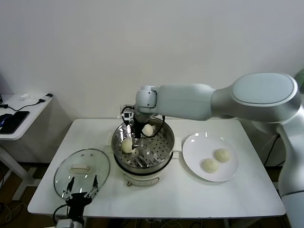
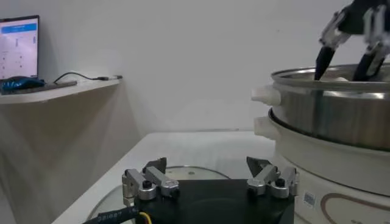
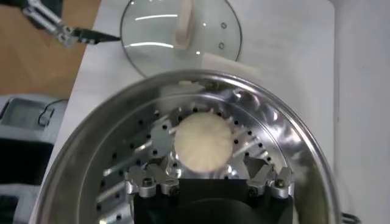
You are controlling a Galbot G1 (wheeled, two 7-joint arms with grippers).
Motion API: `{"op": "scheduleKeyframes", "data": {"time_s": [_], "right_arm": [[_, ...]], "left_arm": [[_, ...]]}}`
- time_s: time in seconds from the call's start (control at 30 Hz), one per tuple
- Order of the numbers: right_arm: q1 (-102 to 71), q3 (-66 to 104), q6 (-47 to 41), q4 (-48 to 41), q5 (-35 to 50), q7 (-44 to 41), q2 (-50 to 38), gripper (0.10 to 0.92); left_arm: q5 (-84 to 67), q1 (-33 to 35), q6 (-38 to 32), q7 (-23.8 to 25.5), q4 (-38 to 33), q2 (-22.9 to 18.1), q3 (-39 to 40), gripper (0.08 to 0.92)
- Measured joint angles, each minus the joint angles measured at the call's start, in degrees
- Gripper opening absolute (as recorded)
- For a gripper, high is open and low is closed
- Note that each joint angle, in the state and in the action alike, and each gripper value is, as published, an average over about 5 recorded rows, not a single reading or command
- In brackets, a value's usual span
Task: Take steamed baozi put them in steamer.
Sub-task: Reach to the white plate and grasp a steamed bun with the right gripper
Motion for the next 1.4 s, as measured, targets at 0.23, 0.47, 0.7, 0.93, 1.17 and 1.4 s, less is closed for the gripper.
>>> {"op": "scheduleKeyframes", "data": {"time_s": [0.23, 0.47, 0.7, 0.93, 1.17, 1.4], "right_arm": [[8.87, -5.06, 4.32, 5.33, -2.20, -5.57, -9.69, 0.823], [15.37, -12.01, 6.68, 12.41, -7.60, -8.26, -21.78, 0.823], [13.55, -14.36, 6.89, 16.39, -15.63, -7.56, -31.78, 0.823], [5.39, -11.22, 6.25, 16.01, -22.55, -6.18, -36.93, 0.823], [-4.60, -5.53, 5.19, 13.13, -27.97, -4.36, -38.55, 0.823], [-12.69, 0.07, 4.25, 9.76, -31.30, -2.51, -38.29, 0.823]], "left_arm": [[0.10, 0.37, -0.02, 0.02, -0.57, -0.05, 0.15, 0.823], [0.10, 0.42, -0.02, 0.03, -0.85, 0.01, -0.15, 0.823], [0.31, 0.56, -0.04, 0.04, -0.73, -0.29, -0.13, 0.823], [0.34, 0.83, -0.06, 0.04, -0.72, -0.68, -0.49, 0.823], [0.55, 1.11, -0.20, 0.01, -0.04, -1.02, -0.74, 0.823], [0.72, 1.05, -0.23, 0.02, 0.42, -1.18, -0.88, 0.823]]}}
